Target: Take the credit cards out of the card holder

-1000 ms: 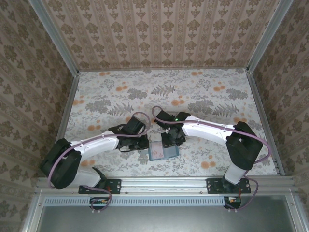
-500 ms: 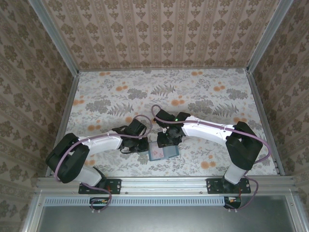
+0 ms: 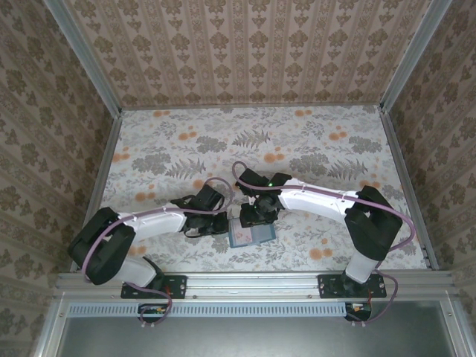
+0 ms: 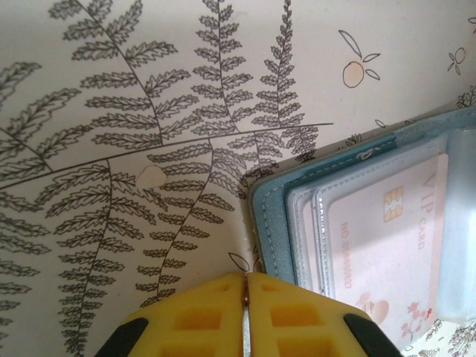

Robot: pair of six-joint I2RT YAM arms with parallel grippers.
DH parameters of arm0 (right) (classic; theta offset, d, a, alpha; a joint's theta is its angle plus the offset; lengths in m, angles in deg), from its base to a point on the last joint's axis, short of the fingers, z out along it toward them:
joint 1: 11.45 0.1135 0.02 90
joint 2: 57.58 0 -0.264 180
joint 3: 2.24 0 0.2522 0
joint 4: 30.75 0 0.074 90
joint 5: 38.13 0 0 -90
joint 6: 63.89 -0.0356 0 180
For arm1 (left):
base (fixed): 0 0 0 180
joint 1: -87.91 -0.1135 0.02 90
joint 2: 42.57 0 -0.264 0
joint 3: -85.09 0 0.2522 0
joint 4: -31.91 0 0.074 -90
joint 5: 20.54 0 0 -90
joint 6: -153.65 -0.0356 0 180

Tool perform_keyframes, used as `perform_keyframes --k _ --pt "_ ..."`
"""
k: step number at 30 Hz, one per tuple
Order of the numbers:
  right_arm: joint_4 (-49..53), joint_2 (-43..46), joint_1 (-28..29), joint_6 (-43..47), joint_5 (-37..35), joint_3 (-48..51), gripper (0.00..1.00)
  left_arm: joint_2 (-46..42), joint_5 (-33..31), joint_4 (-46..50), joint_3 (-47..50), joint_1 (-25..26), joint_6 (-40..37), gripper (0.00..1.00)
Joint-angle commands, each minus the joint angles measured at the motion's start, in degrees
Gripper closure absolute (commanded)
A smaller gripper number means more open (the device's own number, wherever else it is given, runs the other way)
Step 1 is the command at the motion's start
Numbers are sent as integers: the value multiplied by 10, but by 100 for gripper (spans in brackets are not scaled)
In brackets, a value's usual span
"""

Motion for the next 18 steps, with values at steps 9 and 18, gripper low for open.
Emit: perform_keyframes --k 9,18 --pt "9 -27 0 -2 18 -15 63 -36 -15 18 22 -2 6 91" --pt "-1 -52 5 -3 36 -25 66 -17 -4 -4 41 -6 5 92"
